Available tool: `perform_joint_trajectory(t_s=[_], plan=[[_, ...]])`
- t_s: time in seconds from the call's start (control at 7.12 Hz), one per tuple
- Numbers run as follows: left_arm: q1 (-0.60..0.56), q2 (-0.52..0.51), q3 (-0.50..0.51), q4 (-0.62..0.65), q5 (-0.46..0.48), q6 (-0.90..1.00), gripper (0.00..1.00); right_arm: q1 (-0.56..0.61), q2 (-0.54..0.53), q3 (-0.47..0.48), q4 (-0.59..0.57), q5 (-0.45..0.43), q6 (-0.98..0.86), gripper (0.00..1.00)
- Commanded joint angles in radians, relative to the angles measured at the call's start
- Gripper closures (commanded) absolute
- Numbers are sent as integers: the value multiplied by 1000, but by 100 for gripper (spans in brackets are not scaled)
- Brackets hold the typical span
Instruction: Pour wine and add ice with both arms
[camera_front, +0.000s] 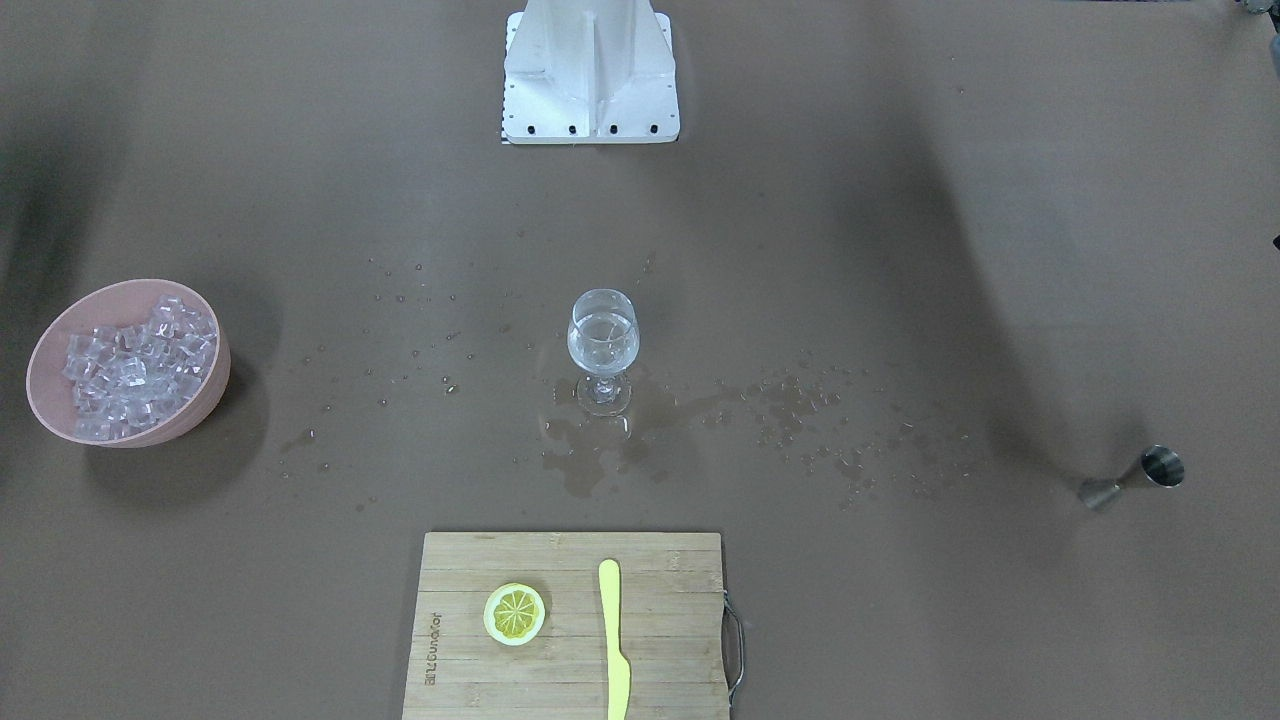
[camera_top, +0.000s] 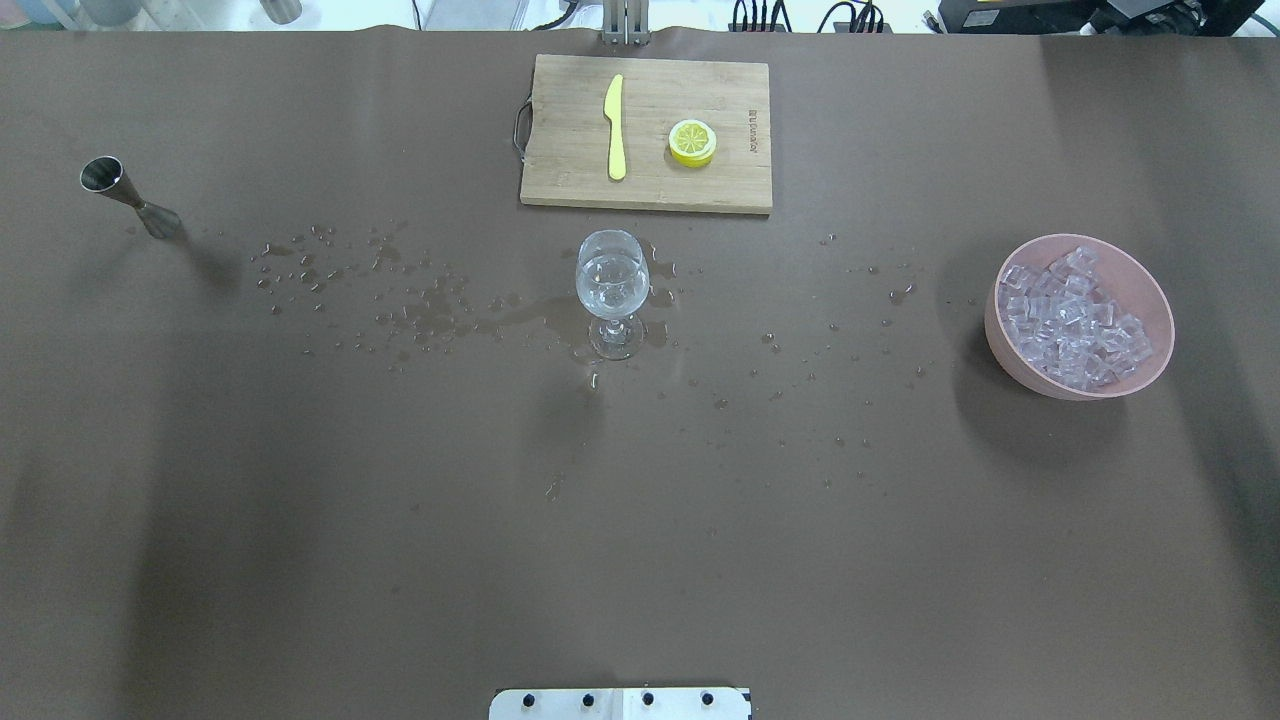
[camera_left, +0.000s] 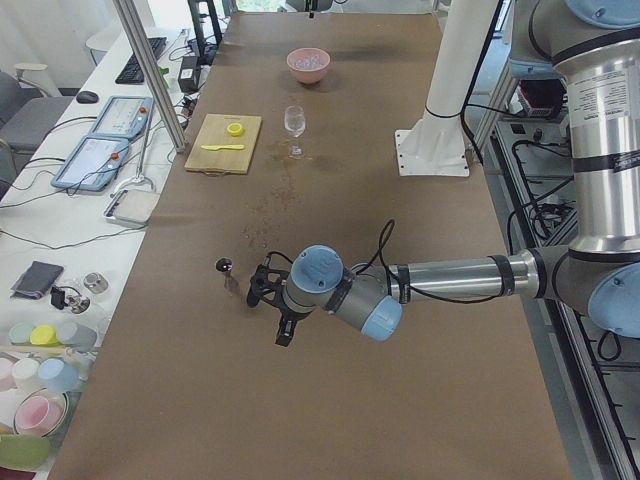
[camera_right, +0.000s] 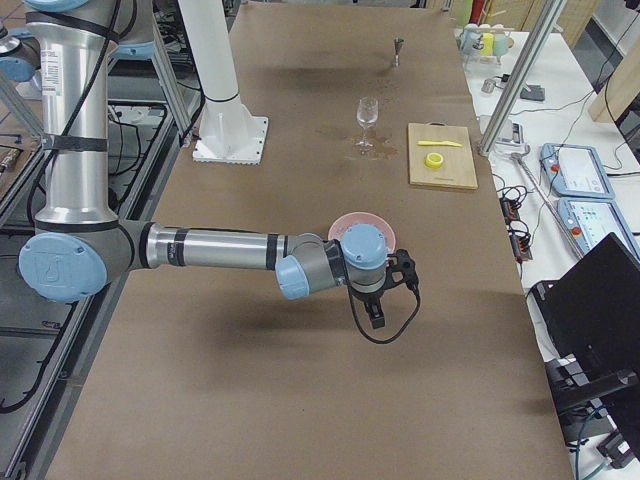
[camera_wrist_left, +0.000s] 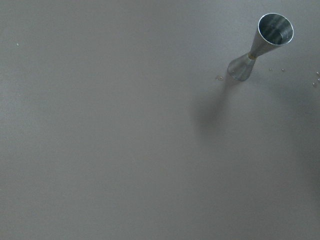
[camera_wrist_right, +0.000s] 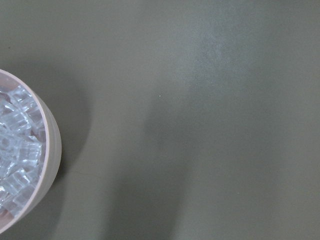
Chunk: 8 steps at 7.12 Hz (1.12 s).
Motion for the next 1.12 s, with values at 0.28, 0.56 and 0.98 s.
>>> perform_joint_trajectory(t_s=[0.28, 0.56, 0.98], plan=[[1, 1, 2, -16, -1, -6, 2, -2, -18, -15, 87, -12, 3, 0], [4, 0, 2, -144, 0, -9, 2, -2, -22, -24, 89, 6, 6, 0], [6, 0, 2, -193, -56, -57, 2, -2, -25, -24, 93, 31, 7, 0]])
